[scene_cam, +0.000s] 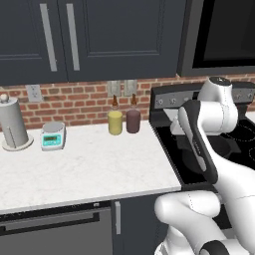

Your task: Put the lemon wedge and bell pepper in the pot. Retrieve the spatula and lightly stir the vegetables in the pot.

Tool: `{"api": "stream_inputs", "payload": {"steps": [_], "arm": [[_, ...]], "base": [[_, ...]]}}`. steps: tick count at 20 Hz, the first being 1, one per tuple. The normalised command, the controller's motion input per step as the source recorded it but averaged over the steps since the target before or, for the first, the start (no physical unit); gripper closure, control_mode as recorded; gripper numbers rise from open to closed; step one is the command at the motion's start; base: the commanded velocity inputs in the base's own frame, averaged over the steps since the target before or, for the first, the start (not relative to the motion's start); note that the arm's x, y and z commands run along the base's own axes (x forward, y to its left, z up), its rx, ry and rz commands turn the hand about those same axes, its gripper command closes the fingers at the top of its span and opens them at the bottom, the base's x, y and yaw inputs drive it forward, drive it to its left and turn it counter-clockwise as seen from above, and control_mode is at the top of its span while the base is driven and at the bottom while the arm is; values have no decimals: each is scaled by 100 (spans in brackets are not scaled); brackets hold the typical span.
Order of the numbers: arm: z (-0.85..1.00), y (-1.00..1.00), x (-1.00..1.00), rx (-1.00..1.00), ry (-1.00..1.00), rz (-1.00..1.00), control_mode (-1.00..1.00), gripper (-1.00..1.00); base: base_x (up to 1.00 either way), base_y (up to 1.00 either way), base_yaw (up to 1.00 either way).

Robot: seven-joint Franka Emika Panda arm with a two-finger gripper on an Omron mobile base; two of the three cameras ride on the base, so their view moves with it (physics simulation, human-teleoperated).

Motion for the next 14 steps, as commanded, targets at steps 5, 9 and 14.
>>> {"api": "stream_inputs", "payload": {"steps": [5,9,14], "arm": [[0,0,0,0,0,0,-100,100],[0,0,-3,0,0,0,-100,100],[0,-3,-18,2,-6,0,-100,100]], "base": [[0,0,0],[0,0,0],[0,0,0]]}}
